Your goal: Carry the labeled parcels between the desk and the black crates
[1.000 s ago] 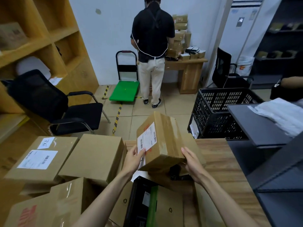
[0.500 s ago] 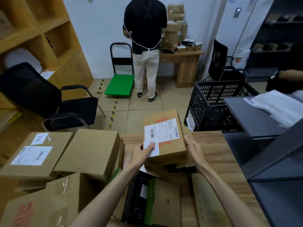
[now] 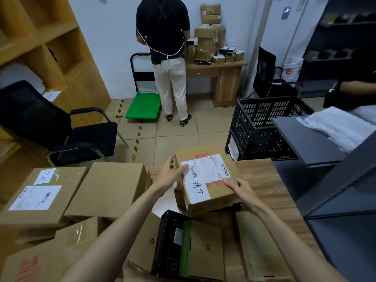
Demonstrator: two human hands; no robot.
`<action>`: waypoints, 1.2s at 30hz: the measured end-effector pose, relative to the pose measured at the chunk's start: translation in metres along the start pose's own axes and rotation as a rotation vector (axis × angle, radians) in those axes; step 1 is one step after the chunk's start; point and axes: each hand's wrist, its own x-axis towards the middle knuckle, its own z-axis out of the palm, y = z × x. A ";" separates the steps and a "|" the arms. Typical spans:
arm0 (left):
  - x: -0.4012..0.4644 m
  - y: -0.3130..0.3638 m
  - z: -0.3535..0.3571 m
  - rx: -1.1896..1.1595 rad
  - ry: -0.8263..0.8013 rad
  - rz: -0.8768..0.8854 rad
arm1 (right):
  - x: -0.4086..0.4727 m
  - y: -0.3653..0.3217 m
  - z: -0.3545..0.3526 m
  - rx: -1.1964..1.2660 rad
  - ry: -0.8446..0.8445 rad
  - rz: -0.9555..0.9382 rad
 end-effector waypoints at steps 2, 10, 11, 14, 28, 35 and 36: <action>0.006 0.002 -0.010 -0.017 0.011 0.027 | 0.003 -0.003 -0.003 -0.014 -0.047 0.014; 0.012 -0.032 -0.041 0.115 0.030 -0.044 | 0.015 -0.017 -0.010 -0.105 -0.130 -0.009; 0.011 -0.036 -0.042 0.151 0.017 -0.046 | 0.018 -0.017 -0.006 -0.130 -0.123 -0.023; 0.002 -0.048 -0.041 0.140 0.082 -0.025 | 0.029 -0.014 0.003 -0.177 0.008 -0.063; -0.050 -0.072 -0.008 0.143 0.151 -0.045 | 0.013 0.029 0.025 -0.167 0.182 -0.090; -0.056 -0.061 -0.014 -0.062 0.111 -0.071 | 0.007 0.022 0.031 -0.107 0.187 -0.113; -0.056 -0.060 -0.015 -0.076 0.120 -0.064 | 0.006 0.020 0.031 -0.103 0.181 -0.121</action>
